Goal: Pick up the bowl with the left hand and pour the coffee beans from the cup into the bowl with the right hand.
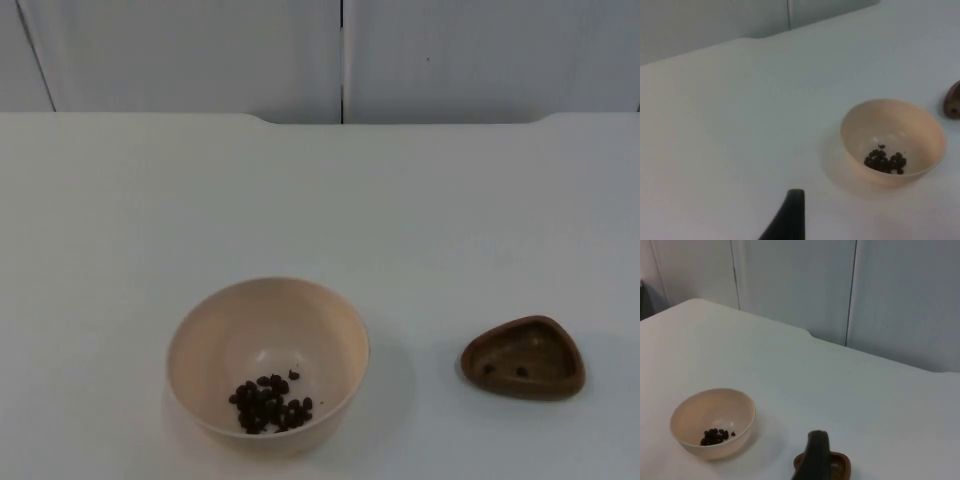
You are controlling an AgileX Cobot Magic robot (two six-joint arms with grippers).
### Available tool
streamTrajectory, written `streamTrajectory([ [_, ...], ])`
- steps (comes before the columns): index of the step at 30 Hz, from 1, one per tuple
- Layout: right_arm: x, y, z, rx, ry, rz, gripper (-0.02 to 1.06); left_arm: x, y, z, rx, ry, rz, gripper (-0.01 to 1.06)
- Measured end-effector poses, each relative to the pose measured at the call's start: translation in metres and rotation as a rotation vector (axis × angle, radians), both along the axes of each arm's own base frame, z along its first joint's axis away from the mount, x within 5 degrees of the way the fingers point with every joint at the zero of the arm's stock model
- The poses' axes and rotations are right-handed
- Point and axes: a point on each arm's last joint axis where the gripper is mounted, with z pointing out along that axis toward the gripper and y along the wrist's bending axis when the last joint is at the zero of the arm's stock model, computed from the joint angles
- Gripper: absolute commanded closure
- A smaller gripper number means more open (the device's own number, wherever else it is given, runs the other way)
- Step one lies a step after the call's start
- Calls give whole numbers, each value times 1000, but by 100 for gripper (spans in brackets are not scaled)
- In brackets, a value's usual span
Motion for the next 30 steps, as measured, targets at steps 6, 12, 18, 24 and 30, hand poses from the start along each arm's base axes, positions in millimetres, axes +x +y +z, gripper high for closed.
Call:
streamTrajectory([
  [6,-6,-2,-5,-14,23,4,36,2,0,-7,23,28,5,14],
  [12,-5,-2,-10,-34,60,9,36,2,0,-7,24,28,6,14],
  [18,-5,-2,-12,-38,69,9,36,2,0,-7,24,28,6,14],
  [24,1,1,-27,-70,128,8,36,2,0,-7,24,27,6,14],
  [30,4,-1,-36,-81,190,-35,36,2,0,-7,26,26,8,14],
])
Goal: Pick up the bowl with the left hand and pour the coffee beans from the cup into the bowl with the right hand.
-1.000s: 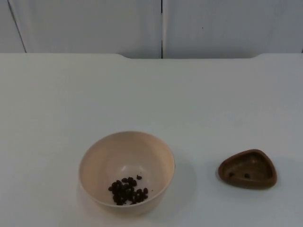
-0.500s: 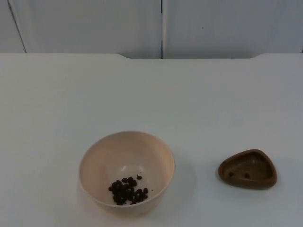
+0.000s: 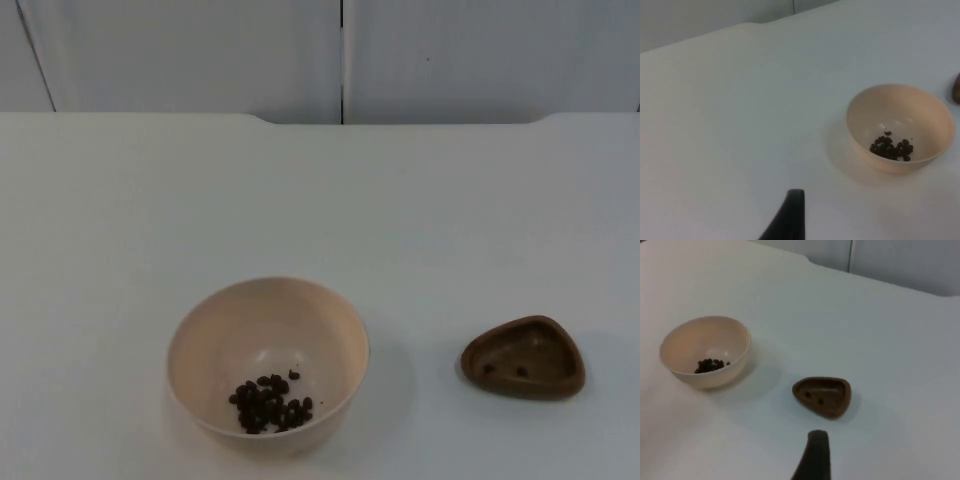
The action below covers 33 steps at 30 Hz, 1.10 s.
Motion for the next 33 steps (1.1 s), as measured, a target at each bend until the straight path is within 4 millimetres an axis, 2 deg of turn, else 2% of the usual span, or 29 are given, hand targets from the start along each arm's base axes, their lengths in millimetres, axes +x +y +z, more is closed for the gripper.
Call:
streamTrajectory([
  [24,1,-2,-4,1,34,-34,35,0,0,0,0,0,0,14],
  [27,1,-2,-4,1,34,-34,30,0,0,0,0,0,0,14],
  [32,1,-2,-4,1,34,-34,6,0,0,0,0,0,0,14],
  [33,1,-2,-4,1,34,-34,6,0,0,0,0,0,0,14],
])
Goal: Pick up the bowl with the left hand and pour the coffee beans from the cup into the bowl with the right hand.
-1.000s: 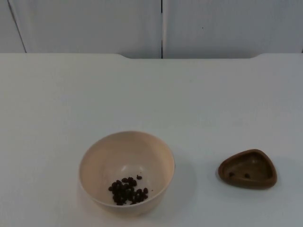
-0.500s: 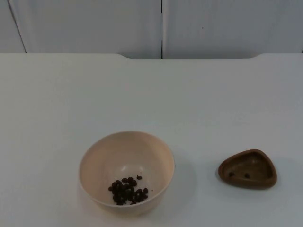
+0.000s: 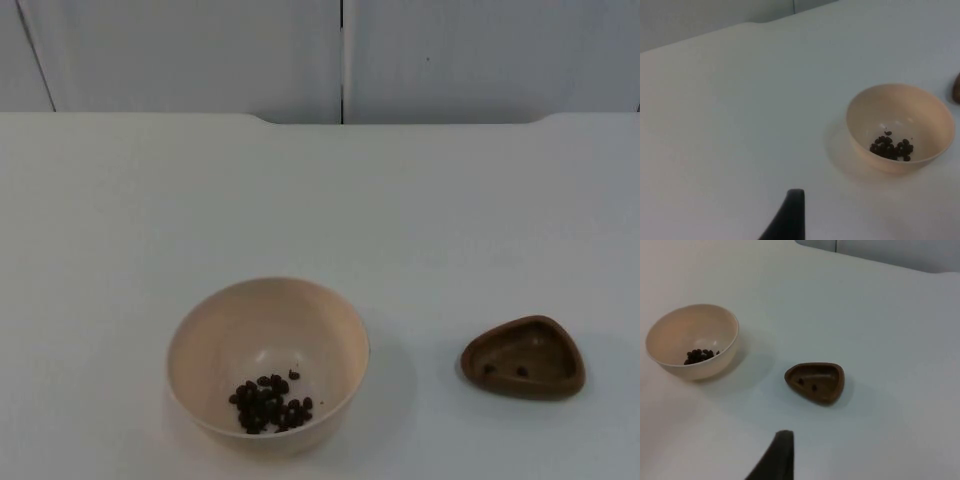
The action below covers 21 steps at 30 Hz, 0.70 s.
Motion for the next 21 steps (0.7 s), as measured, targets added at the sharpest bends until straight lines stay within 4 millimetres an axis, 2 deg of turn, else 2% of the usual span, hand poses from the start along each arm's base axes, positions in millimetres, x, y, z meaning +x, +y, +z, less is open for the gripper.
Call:
streamTrajectory([
  [1,0,0,0,0,0,0,-1,0,0,0,0,0,0,14],
  [7,0,0,0,0,0,0,-1,0,0,0,0,0,0,13],
  [9,0,0,0,0,0,0,-1,0,0,0,0,0,0,7],
  [10,0,0,0,0,0,0,-1,0,0,0,0,0,0,0],
  [21,0,0,0,0,0,0,-1,0,0,0,0,0,0,0],
])
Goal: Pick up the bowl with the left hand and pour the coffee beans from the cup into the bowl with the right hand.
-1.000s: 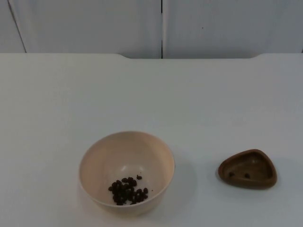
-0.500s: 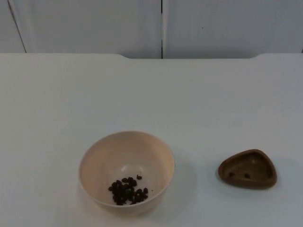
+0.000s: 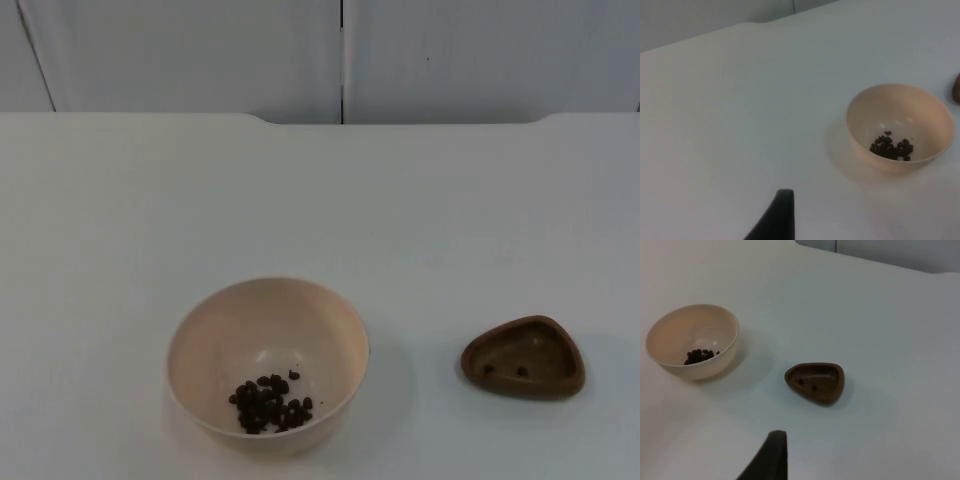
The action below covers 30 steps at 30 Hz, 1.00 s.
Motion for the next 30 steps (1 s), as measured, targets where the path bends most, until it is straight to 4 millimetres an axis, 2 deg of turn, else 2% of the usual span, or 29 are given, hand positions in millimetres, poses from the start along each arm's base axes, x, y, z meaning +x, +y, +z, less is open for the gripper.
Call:
streamTrajectory([
  [30,0,0,0,0,0,-22,-1,0,0,0,0,0,0,0],
])
